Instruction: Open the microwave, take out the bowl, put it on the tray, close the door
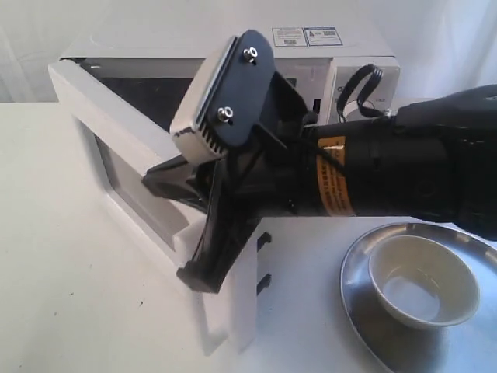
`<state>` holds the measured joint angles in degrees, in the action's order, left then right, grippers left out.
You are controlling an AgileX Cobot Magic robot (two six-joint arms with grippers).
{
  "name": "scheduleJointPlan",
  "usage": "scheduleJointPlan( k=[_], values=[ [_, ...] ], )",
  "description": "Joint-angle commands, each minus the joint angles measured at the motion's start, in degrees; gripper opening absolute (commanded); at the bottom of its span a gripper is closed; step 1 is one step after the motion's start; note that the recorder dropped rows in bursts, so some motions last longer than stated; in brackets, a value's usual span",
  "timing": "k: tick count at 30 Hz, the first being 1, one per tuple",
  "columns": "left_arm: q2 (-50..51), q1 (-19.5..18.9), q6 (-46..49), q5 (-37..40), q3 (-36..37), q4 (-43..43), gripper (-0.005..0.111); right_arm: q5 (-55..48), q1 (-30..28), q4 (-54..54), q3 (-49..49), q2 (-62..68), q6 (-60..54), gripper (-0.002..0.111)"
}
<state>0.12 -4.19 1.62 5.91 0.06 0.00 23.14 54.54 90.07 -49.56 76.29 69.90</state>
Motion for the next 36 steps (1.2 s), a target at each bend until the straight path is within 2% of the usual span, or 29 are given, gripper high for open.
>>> scheduleJointPlan(
  k=[1,3,5,7,9,10,17,20,24,26,27,32,36],
  values=[
    [-0.12,0.23,-0.09,-0.15,-0.06,0.0,0.0,-21.27,0.36,4.73,0.39,0.18,2.2,0.0],
    [-0.12,0.23,-0.09,-0.15,-0.06,0.0,0.0,-36.5,0.36,5.1,0.15,0.18,1.72,0.0],
    [-0.12,0.23,-0.09,-0.15,-0.06,0.0,0.0,-57.72,0.1,8.39,-0.62,0.96,2.48,0.0],
    [-0.12,0.23,-0.09,-0.15,-0.06,0.0,0.0,-73.68,-0.5,9.87,-1.24,1.54,3.85,0.0],
    [-0.12,0.23,-0.09,-0.15,-0.06,0.0,0.0,-79.39,-0.38,9.85,-1.35,0.64,3.63,0.0],
    [-0.12,0.23,-0.09,-0.15,-0.06,0.0,0.0,-77.58,-0.28,8.91,-1.21,-0.4,3.74,0.0],
    [-0.12,0.23,-0.09,-0.15,-0.06,0.0,0.0,-47.09,-0.28,5.8,-1.12,-5.59,8.59,0.0],
    [-0.12,0.23,-0.09,-0.15,-0.06,0.0,0.0,-26.89,-0.28,1.27,-0.17,-6.9,8.14,0.0],
    [-0.12,0.23,-0.09,-0.15,-0.06,0.0,0.0,0.07,-0.28,1.8,3.71,-8.17,8.26,0.0],
    [-0.12,0.23,-0.09,-0.15,-0.06,0.0,0.0,1.95,-0.28,1.8,7.08,-8.92,8.36,0.0],
    [-0.12,0.23,-0.09,-0.15,-0.06,0.0,0.0,-0.68,-0.28,1.21,9.17,-9.57,8.48,0.0],
    [-0.12,0.23,-0.09,-0.15,-0.06,0.0,0.0,-22.74,-0.28,-4.47,19.6,-11.93,8.48,0.0],
    [-0.12,0.23,-0.09,-0.15,-0.06,0.0,0.0,-23.14,-0.28,-6.56,26.3,-13.26,8.52,0.0]
  ],
)
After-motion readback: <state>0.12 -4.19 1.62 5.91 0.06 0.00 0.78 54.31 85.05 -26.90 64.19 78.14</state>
